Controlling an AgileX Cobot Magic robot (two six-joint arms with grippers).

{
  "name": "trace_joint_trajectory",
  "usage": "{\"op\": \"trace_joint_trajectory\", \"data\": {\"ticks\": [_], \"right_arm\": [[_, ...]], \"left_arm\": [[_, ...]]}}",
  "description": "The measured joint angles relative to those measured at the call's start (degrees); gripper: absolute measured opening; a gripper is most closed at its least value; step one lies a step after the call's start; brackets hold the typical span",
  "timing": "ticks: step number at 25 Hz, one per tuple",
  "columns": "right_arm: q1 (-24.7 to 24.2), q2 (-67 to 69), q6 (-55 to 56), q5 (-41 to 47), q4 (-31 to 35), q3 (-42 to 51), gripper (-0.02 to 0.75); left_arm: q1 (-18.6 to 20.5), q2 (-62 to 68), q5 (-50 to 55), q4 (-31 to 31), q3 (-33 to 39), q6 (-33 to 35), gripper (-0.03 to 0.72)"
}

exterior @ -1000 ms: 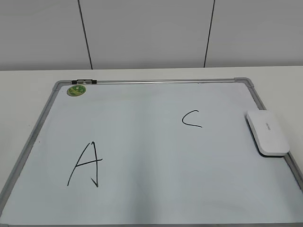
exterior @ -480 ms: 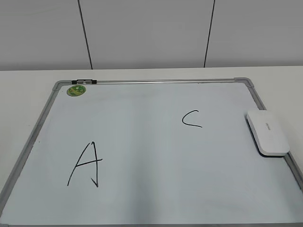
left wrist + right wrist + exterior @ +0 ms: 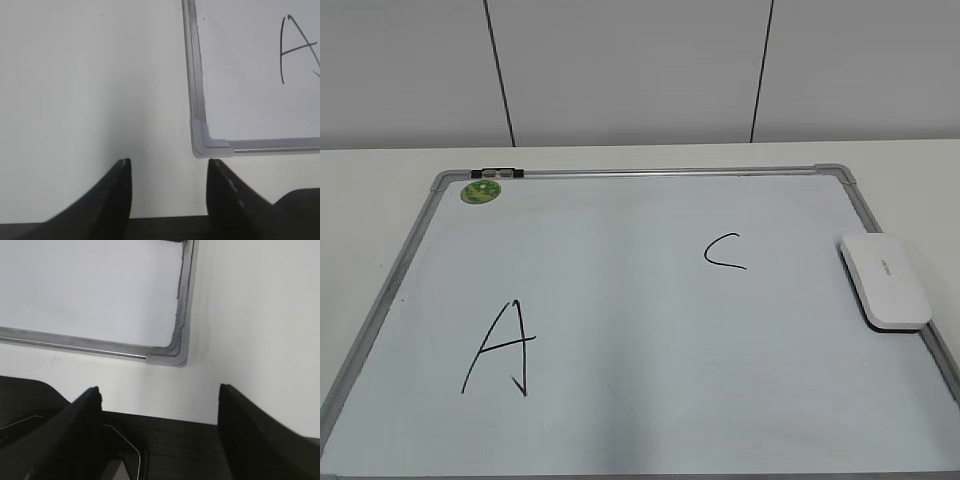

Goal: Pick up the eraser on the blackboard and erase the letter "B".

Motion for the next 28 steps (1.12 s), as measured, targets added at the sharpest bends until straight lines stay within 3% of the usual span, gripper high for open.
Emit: {"op": "trace_joint_trajectory", "data": {"ticks": [5, 16, 28], "right_arm": [[-0.96, -6.27, 0.11, 0.35, 0.00, 0.00, 0.534], [-9.87, -20.77, 0.11, 1.38, 0.00, 0.00, 0.534], [-10.47, -25.81, 0.11, 1.46, -0.10, 0.00, 0.534]], "left_arm": [[0.00, -6.01, 0.17, -0.10, 0.00, 0.00, 0.364], [0.00, -13.55, 0.66, -0.10, 0.00, 0.00, 0.354], [0.00, -18.66, 1.12, -0.10, 0.00, 0.00, 0.345]]}}
